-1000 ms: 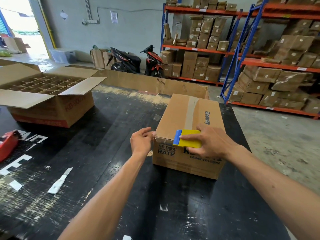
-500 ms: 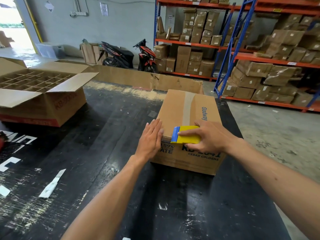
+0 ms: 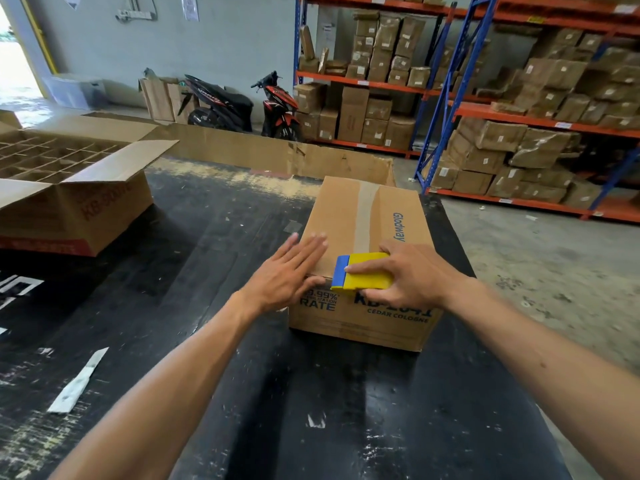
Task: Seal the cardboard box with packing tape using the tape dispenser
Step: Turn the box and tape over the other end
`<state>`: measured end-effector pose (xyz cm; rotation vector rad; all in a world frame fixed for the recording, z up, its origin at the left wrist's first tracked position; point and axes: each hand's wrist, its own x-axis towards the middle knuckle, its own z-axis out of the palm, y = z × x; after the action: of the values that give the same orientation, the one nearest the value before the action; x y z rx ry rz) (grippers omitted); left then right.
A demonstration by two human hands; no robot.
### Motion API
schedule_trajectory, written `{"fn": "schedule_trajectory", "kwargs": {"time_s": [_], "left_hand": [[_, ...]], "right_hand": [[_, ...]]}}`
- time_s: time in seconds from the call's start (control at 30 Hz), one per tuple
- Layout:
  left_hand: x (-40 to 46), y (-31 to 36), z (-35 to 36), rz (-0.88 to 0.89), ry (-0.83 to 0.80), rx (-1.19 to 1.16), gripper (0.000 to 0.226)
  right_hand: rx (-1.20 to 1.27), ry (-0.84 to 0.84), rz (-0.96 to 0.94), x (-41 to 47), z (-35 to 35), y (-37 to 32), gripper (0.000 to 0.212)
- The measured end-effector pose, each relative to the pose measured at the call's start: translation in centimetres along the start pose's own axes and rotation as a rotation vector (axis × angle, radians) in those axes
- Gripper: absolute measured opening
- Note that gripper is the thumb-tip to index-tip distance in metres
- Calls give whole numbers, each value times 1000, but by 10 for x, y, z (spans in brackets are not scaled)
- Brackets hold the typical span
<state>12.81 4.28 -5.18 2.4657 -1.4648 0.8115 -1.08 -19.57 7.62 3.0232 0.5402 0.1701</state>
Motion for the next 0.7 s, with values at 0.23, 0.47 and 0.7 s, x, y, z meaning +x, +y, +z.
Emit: {"fn": "schedule_trajectory", "kwargs": {"time_s": [0.23, 0.47, 0.7], "left_hand": [[-1, 6, 4, -16, -4, -64, 58], [-3, 8, -5, -69, -71, -68, 63], [2, 15, -11, -74, -93, -81, 61]], "right_hand": [[-52, 13, -20, 0, 5, -1, 49], [-89, -29, -68, -14, -6, 12, 57], [-82, -11, -14, -47, 4, 46, 57]]}}
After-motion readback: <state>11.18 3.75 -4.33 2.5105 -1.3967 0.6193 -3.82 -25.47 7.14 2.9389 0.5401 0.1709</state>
